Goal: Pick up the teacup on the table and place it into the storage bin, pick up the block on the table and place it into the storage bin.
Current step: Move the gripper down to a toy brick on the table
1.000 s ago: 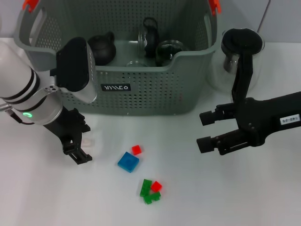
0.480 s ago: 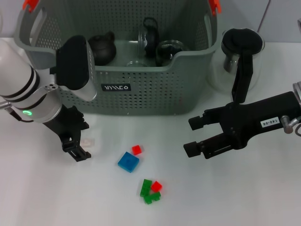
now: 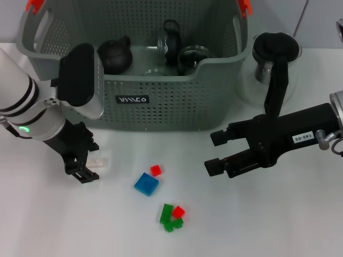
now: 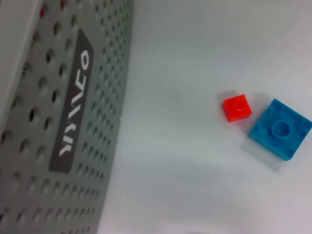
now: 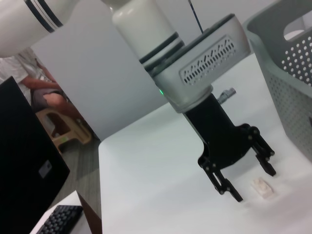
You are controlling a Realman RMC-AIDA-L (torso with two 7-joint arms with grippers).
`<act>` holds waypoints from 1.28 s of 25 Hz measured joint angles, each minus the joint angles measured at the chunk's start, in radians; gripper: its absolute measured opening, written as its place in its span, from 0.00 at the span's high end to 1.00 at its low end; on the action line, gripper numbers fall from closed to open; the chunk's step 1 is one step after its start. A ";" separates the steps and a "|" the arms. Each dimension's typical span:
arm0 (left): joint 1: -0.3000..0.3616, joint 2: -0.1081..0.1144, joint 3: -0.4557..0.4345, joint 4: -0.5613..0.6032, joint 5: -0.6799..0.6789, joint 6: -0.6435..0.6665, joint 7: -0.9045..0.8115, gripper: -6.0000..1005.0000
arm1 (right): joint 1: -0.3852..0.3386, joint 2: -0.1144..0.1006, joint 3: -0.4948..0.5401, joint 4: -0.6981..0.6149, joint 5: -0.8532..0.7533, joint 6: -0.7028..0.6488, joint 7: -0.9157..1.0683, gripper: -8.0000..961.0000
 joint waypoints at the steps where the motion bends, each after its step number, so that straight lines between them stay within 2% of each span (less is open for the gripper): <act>1: 0.000 0.000 0.000 0.000 0.000 0.000 0.000 0.29 | 0.000 0.000 0.000 0.002 0.004 0.000 0.000 0.02; 18: -0.008 -0.007 0.020 0.029 0.011 -0.033 -0.003 0.28 | 0.002 0.000 -0.006 0.008 0.014 0.006 0.000 0.01; 32: -0.017 0.002 0.018 0.055 0.011 -0.039 -0.008 0.61 | 0.002 0.000 -0.006 0.010 0.014 0.007 -0.011 0.01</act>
